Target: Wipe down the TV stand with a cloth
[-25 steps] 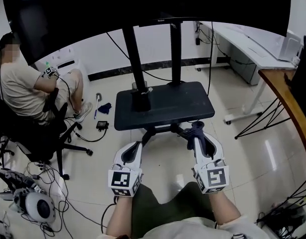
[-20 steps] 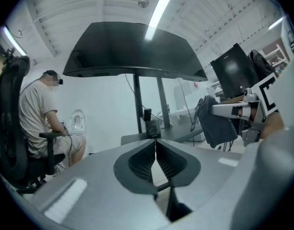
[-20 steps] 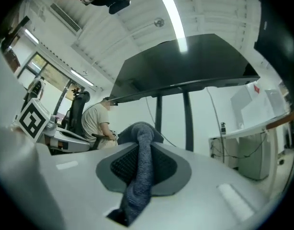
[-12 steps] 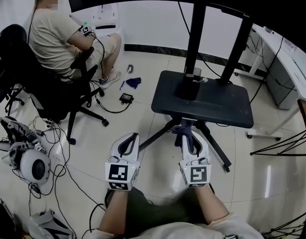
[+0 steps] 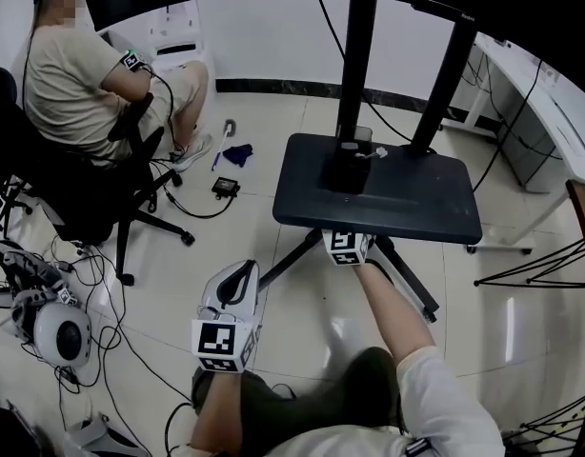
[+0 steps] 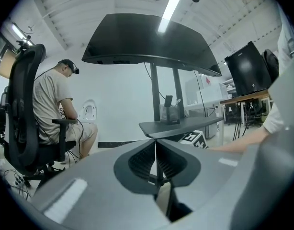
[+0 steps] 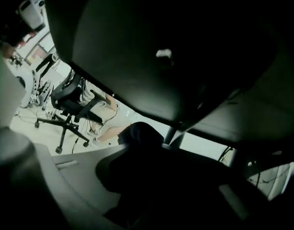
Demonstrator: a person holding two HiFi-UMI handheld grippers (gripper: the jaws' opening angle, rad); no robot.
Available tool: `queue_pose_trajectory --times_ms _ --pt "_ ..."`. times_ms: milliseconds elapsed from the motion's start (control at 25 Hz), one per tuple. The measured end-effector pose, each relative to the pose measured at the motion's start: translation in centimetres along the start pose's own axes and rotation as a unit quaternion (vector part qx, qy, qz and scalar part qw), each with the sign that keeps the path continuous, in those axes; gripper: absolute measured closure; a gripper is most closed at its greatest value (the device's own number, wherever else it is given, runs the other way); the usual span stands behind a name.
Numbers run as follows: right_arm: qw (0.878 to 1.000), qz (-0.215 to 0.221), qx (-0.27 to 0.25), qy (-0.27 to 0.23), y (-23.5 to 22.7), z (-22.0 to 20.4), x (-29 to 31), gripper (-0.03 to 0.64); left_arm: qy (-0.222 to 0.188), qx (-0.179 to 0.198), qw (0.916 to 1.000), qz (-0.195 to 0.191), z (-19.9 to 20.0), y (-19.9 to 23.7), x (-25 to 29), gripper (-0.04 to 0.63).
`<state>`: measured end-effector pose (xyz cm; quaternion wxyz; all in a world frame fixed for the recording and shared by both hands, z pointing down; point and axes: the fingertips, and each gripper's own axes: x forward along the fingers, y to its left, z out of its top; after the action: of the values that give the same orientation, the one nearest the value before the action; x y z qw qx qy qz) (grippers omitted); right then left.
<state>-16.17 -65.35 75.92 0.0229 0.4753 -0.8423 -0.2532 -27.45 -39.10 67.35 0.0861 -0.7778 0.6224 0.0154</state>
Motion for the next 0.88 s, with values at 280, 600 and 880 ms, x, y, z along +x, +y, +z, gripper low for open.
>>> queue_pose_trajectory --times_ms 280,600,880 --pt "0.994 0.028 0.041 0.099 5.0 -15.3 2.4 0.563 0.001 0.008 1.0 0.004 -0.1 0.4 -1.9 0.5" --pt "0.973 0.059 0.098 0.198 15.8 -33.0 -1.8 0.563 -0.002 0.015 0.9993 0.034 -1.6 2.1 -3.7 0.494" --pt "0.961 0.151 0.126 0.194 30.4 -30.2 -5.2 0.563 -0.002 0.01 0.9992 0.04 -2.2 2.7 -4.2 0.486"
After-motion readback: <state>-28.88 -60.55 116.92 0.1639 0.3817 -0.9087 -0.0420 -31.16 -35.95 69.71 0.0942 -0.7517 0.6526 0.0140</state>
